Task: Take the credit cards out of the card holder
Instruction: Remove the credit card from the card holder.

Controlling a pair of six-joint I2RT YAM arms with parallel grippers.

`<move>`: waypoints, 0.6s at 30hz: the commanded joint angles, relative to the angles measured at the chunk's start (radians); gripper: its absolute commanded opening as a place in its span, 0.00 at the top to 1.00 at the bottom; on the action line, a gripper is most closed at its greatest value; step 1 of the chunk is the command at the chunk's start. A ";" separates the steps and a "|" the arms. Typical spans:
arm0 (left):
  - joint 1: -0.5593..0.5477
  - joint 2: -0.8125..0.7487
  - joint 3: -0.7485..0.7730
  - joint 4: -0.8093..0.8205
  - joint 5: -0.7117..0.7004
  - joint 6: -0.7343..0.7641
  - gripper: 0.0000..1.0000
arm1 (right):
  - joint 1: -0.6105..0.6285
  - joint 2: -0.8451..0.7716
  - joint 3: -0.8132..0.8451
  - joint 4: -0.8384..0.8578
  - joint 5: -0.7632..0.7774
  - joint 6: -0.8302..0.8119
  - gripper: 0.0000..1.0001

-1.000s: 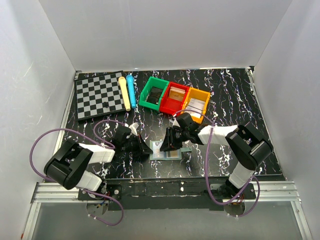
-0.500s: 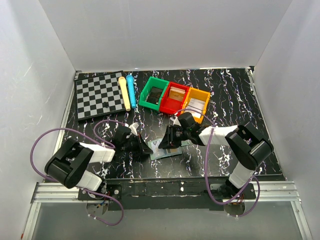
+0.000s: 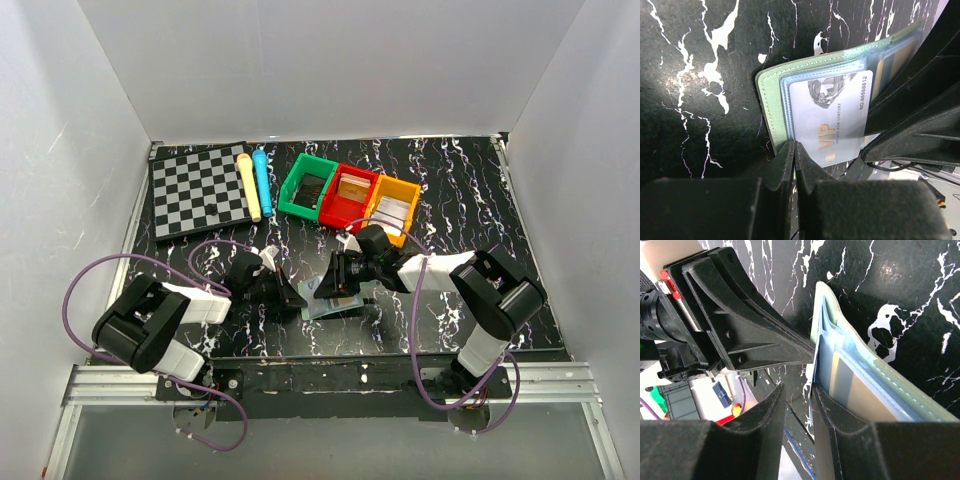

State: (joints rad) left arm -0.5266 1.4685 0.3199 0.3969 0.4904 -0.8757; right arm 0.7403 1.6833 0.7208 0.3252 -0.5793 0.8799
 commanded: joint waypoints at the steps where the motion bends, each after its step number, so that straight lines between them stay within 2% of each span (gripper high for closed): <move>1: -0.013 0.016 -0.019 -0.036 -0.035 0.017 1.00 | 0.014 -0.013 -0.015 0.048 -0.050 0.001 0.66; 9: -0.013 -0.008 -0.030 -0.053 -0.052 0.018 1.00 | 0.011 -0.034 -0.018 0.014 -0.025 -0.006 0.70; 13: -0.013 -0.004 -0.028 -0.040 -0.049 0.017 1.00 | 0.013 -0.031 -0.017 0.015 -0.033 -0.004 0.66; 18: -0.013 0.006 -0.021 -0.021 -0.029 0.009 1.00 | 0.013 -0.030 -0.009 0.015 -0.037 -0.001 0.64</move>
State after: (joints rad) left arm -0.5293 1.4643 0.3161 0.4026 0.4858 -0.8757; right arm 0.7410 1.6829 0.7082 0.3153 -0.5793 0.8791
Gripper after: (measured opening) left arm 0.009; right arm 0.358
